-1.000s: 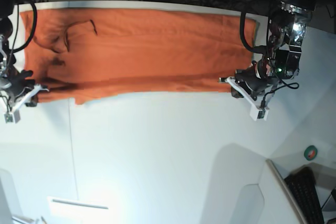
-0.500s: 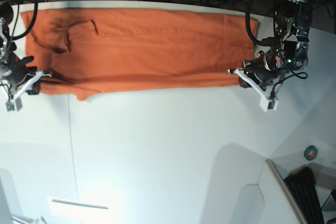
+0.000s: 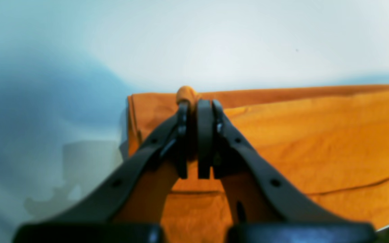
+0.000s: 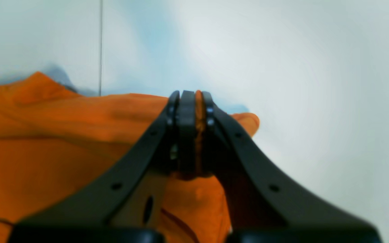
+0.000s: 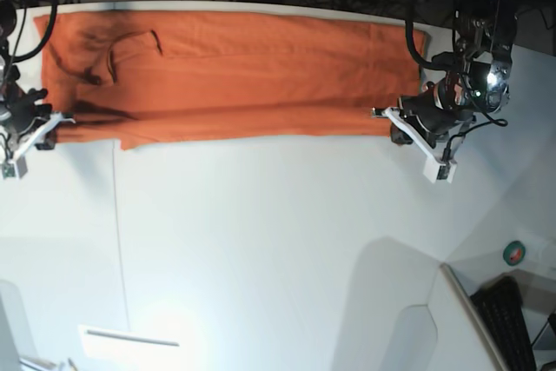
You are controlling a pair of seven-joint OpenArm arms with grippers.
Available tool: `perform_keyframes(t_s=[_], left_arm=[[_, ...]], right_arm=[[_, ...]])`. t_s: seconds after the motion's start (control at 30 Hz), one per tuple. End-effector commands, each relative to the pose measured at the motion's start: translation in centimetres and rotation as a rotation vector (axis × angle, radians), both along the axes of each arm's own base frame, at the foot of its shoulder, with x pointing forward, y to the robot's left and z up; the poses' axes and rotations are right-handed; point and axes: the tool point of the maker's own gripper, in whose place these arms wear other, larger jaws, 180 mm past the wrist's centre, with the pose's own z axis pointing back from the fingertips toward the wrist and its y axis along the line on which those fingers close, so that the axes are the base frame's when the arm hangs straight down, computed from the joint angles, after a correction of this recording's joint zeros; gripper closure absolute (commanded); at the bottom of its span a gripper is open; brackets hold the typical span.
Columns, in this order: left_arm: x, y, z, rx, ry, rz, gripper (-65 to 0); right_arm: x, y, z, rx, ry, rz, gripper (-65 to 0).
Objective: Layout the t-shirt on the table in an organized manner, then fold the t-shirt properly
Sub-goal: 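Fold the grasped edge over the shirt toward the first edge with both grippers, then open the right gripper and regrasp the folded strip's end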
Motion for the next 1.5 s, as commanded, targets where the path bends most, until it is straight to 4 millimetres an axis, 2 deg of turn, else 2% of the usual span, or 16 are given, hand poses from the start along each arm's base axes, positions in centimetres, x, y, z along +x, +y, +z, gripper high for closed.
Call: perform_keyframes(t_s=[0.0, 0.2, 0.43, 0.53, 0.63, 0.7, 0.8, 0.9, 1.07, 1.2, 1.43, 1.47], left_arm=[[0.8, 0.7, 1.0, 0.015, -0.036, 0.003, 0.0], [-0.4, 1.2, 0.3, 0.032, -0.006, -0.002, 0.0], [-1.9, 0.9, -0.8, 0.026, 0.033, -0.006, 0.0], [-2.3, 0.9, -1.0, 0.026, 0.044, -0.006, 0.0], [-2.4, 1.0, -1.1, 0.027, 0.046, -0.005, 0.0], [-2.4, 1.0, -1.1, 0.027, 0.046, -0.005, 0.0], [-2.4, 0.9, -1.1, 0.025, 0.046, -0.005, 0.0], [-2.4, 0.9, -1.1, 0.025, 0.046, -0.005, 0.0], [-2.3, 0.9, -1.0, 0.025, 0.044, -0.005, 0.0], [-2.9, 0.9, -1.3, 0.026, 0.055, -0.007, 0.0], [-3.3, 0.8, -1.4, 0.027, 0.061, -0.009, 0.0], [-3.3, 0.8, -1.4, 0.027, 0.061, -0.009, 0.0]], right_arm=[[0.5, -1.1, 1.1, -0.024, -0.033, -0.002, 0.0], [-0.6, -0.7, 1.1, -0.031, -0.024, 0.017, 0.0], [-3.1, 0.1, -1.0, -0.003, 0.104, 0.004, 0.0], [-4.0, -1.3, -0.8, -0.002, 0.128, -0.05, -0.8], [-4.3, -1.3, 0.3, 0.003, 0.114, -0.073, -24.6], [-4.3, -1.3, 2.1, -0.009, 0.079, -0.079, -32.4], [-3.5, -0.2, 4.8, -0.024, 0.019, -0.057, -33.2], [-1.9, 1.2, 5.3, -0.017, 0.021, -0.011, -33.3], [-1.4, 1.6, 1.7, 0.031, 0.144, -0.021, -33.5], [-2.1, 2.1, 1.1, 0.026, 0.17, 0.006, -33.2], [-3.3, 1.9, -0.2, 0.034, 0.213, -0.008, -32.9], [-4.0, 1.9, -0.6, 0.034, 0.23, -0.008, -32.9]])
